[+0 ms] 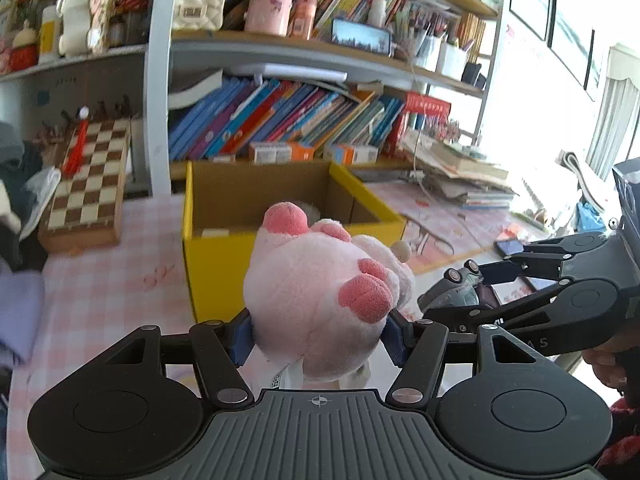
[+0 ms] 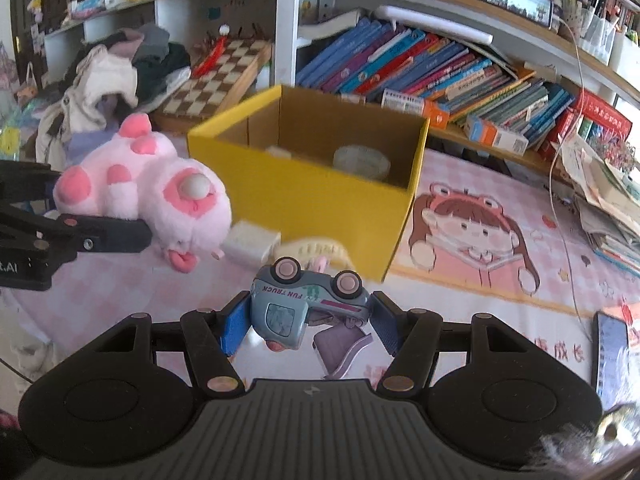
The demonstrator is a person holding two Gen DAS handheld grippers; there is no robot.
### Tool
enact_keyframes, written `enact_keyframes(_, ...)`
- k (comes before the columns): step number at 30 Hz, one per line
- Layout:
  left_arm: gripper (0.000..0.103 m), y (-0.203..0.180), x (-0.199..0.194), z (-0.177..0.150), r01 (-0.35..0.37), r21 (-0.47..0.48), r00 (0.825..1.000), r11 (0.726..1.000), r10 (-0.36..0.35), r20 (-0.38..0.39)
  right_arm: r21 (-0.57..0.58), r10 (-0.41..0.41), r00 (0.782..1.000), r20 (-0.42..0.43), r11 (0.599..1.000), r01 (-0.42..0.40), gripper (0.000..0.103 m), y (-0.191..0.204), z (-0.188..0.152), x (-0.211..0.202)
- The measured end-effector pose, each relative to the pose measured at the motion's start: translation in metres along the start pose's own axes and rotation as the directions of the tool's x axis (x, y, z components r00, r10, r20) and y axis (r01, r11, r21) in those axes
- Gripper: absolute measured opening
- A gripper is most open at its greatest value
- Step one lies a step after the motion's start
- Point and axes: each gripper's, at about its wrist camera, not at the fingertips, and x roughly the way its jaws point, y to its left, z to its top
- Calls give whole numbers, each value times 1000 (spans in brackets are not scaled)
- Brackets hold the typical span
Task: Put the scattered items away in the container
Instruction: 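Lift the pig and toy car and carry them toward the yellow box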
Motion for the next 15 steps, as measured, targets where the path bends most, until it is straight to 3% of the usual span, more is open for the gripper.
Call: enact_keyframes(15,62,16,26,59,-52,-9,994,999,53,100,-49,33,986,165,998,-26,61,-42,87,4)
